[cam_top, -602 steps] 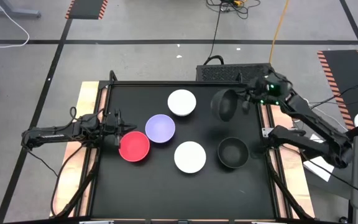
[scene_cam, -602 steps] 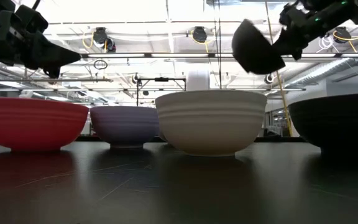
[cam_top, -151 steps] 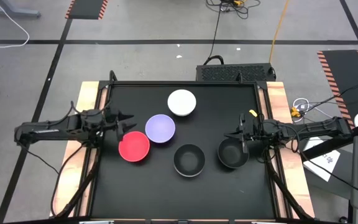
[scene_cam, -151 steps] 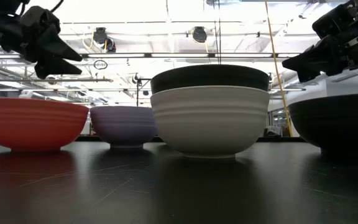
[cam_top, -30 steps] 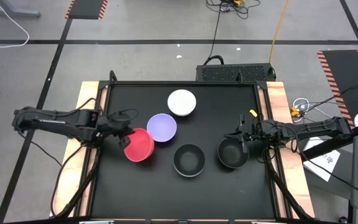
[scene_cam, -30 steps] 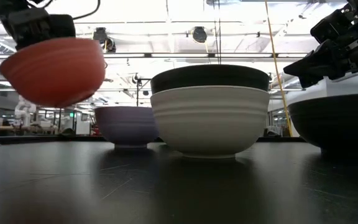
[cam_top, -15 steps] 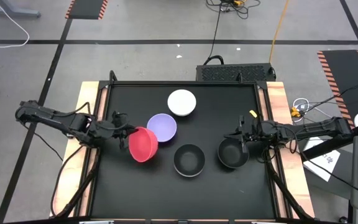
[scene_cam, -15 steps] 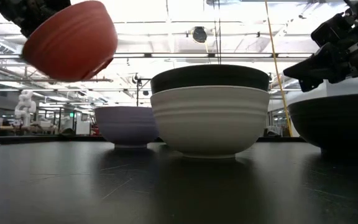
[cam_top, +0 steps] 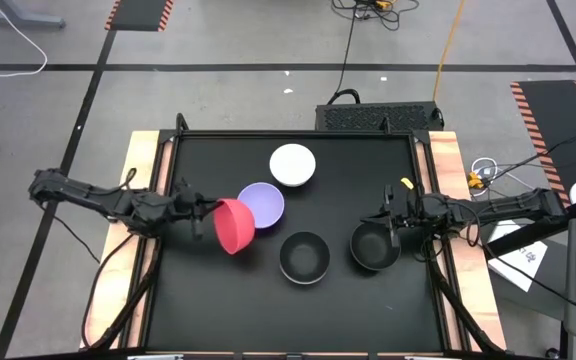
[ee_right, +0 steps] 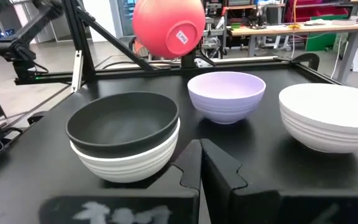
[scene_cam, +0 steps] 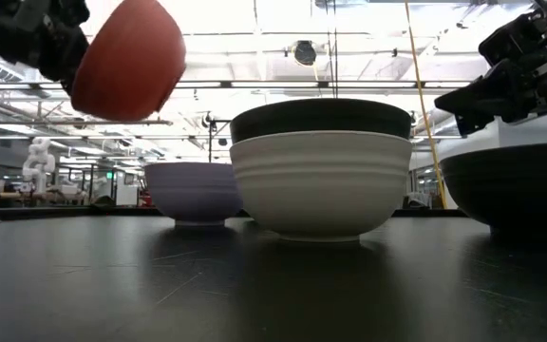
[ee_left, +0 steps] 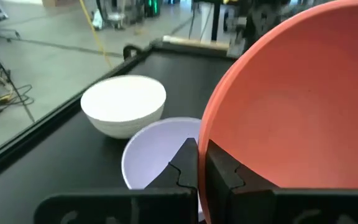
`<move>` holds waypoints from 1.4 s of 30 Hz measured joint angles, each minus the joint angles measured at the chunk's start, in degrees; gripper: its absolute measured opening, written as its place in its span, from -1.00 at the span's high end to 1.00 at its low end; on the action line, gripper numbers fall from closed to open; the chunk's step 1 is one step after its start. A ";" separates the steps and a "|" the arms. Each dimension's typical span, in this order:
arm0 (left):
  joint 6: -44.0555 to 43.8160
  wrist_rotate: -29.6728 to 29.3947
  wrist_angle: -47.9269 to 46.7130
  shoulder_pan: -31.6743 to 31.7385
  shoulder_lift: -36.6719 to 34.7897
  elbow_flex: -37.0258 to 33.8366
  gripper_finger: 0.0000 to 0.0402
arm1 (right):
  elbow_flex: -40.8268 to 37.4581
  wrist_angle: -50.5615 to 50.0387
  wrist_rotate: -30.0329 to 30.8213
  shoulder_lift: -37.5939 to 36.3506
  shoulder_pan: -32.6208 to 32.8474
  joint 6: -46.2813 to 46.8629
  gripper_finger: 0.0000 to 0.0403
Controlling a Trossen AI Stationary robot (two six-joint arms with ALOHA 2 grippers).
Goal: Nest bowls inside each other
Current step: Stack the orange bowl on the top black bowl
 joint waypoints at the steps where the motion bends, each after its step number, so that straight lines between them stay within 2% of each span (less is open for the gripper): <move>1: 0.09 0.52 0.44 0.32 -1.79 -0.92 0.97 | 0.00 -0.02 0.00 -0.02 0.00 0.00 1.00; 6: 1.94 2.66 0.68 0.86 -7.94 -3.26 0.97 | -0.01 -0.01 0.00 -0.04 0.00 -0.13 1.00; 12: 5.96 6.94 10.35 1.08 -9.72 -5.66 0.98 | -0.01 -0.03 0.00 -0.04 0.00 -0.31 1.00; 16: 7.31 14.24 20.40 2.08 -6.34 -7.29 0.98 | 0.00 -0.02 0.00 -0.04 0.00 -0.38 1.00; 24: 7.69 22.39 34.65 5.92 7.80 -6.66 0.98 | 0.00 0.02 0.00 -0.04 0.00 -0.11 1.00; 29: 7.14 26.36 34.20 9.80 16.45 -0.85 0.98 | 0.00 0.01 0.00 -0.04 0.00 0.03 1.00; 42: 5.98 42.13 11.85 20.18 39.00 26.44 0.98 | -0.01 -0.04 0.00 -0.02 0.00 0.07 1.00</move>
